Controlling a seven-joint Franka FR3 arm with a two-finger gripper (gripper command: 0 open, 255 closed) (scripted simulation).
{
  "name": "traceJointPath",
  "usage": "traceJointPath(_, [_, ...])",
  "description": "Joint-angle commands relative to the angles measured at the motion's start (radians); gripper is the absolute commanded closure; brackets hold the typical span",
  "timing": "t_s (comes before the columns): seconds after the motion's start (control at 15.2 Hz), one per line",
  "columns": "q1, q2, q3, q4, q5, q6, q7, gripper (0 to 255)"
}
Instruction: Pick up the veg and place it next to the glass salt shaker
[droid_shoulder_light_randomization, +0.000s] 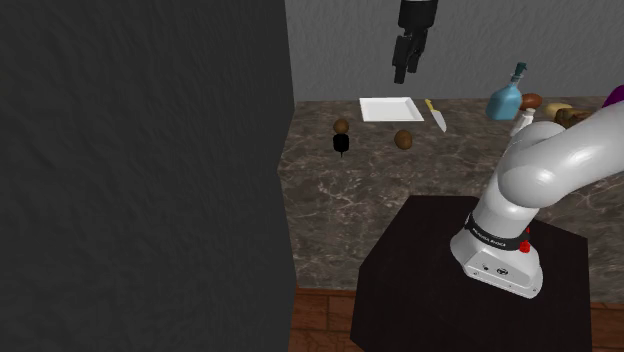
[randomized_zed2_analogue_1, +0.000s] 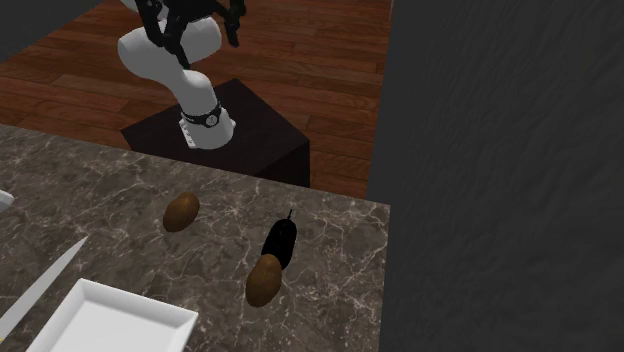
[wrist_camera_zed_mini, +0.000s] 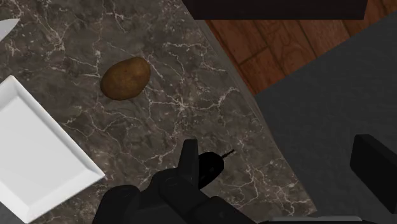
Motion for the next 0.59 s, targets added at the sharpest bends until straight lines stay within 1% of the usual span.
traceJointPath(0.0, [0.000,0.000,0.000,0.000,0.000,0.000,0.000,0])
traceJointPath(0.53, [-0.056,0.255,0.002,0.022,0.038,0.217,0.166,0])
